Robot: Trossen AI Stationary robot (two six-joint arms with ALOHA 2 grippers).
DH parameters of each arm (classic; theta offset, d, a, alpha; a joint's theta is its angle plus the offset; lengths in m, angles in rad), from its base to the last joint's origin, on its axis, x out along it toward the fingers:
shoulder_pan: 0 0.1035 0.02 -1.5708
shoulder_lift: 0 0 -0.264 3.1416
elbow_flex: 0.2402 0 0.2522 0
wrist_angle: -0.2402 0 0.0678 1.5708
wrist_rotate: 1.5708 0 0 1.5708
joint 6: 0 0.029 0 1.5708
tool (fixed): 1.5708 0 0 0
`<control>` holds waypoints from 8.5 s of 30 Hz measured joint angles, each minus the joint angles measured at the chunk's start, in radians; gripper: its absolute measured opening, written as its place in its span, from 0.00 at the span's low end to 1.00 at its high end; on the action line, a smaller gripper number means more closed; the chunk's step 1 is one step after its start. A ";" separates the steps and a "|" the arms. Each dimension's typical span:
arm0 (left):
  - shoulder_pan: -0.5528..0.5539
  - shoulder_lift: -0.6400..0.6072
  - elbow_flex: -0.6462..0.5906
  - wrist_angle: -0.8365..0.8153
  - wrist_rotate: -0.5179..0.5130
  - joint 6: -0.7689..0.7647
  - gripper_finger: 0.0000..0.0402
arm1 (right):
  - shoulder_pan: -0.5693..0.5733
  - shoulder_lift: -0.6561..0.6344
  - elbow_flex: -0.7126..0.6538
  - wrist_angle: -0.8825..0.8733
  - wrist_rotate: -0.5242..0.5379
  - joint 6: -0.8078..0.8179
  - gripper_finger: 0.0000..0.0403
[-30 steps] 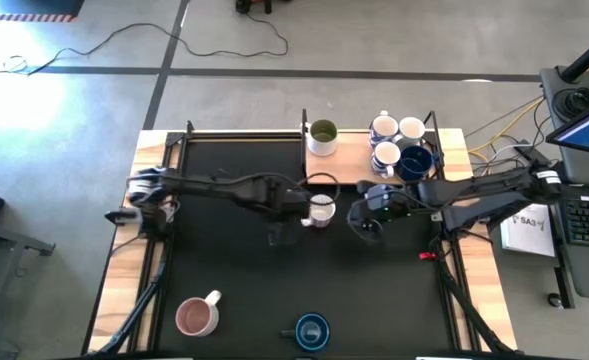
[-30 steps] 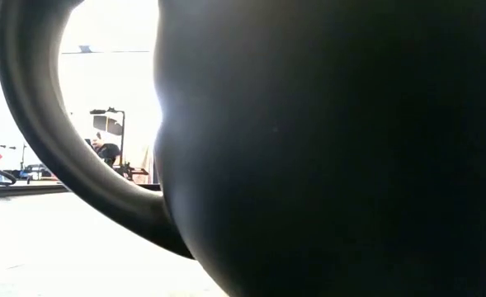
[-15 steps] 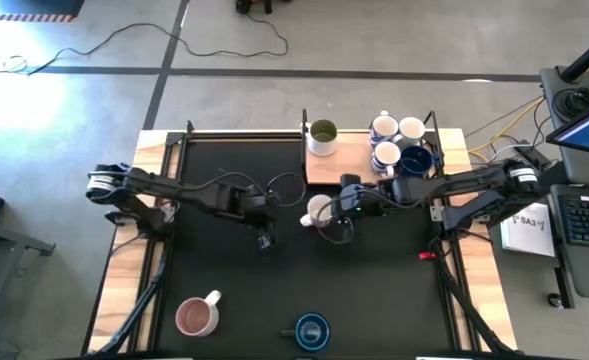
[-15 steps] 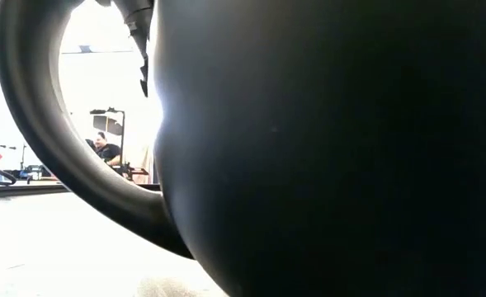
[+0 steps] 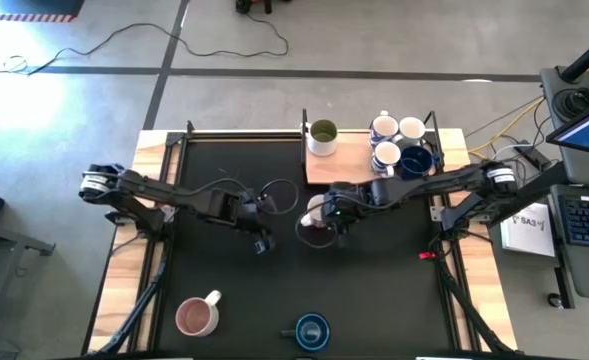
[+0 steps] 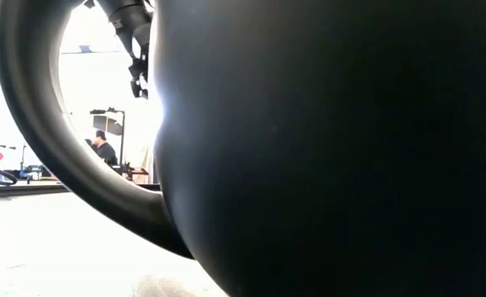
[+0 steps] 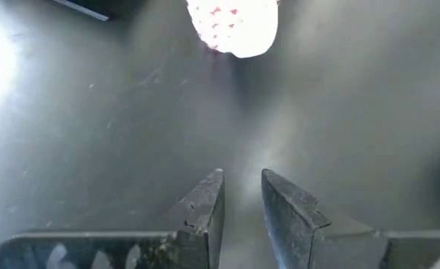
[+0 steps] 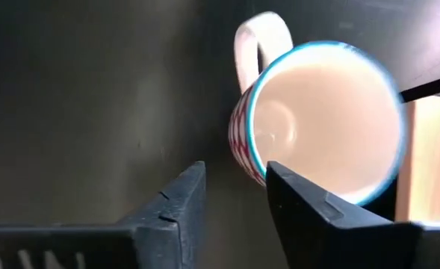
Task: Place coffee mugs
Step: Put the red patterned mug on the shelf
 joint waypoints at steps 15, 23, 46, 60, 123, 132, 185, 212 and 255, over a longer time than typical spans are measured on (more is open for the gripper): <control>-0.023 -0.104 -0.111 0.037 -0.073 -0.030 0.18 | -0.007 0.071 0.034 -0.006 0.079 -0.132 0.31; -0.023 -0.116 -0.124 0.039 -0.072 -0.028 0.18 | -0.010 0.088 0.032 -0.012 0.079 -0.191 0.22; -0.023 -0.127 -0.127 0.039 -0.075 -0.001 0.18 | -0.049 0.070 0.133 -0.172 0.020 0.206 0.03; -0.023 -0.164 -0.182 0.036 -0.071 0.000 0.18 | -0.191 0.065 0.219 -0.370 0.030 0.494 0.03; -0.021 -0.464 -0.496 0.123 -0.099 0.028 0.18 | -0.552 0.135 0.291 -0.253 0.157 0.500 0.03; -0.020 -0.464 -0.496 0.122 -0.099 0.021 0.18 | -0.552 0.134 0.291 -0.256 0.157 0.459 0.03; -0.019 -0.464 -0.496 0.198 -0.096 0.004 0.18 | -0.557 0.062 0.290 -0.439 0.028 0.029 0.16; -0.019 -0.463 -0.496 0.187 -0.113 0.012 0.18 | -0.557 0.110 0.285 -0.411 0.070 -0.011 0.09; -0.010 -0.463 -0.496 0.161 -0.139 0.012 0.18 | -0.670 0.110 0.288 -0.237 0.079 -0.116 0.06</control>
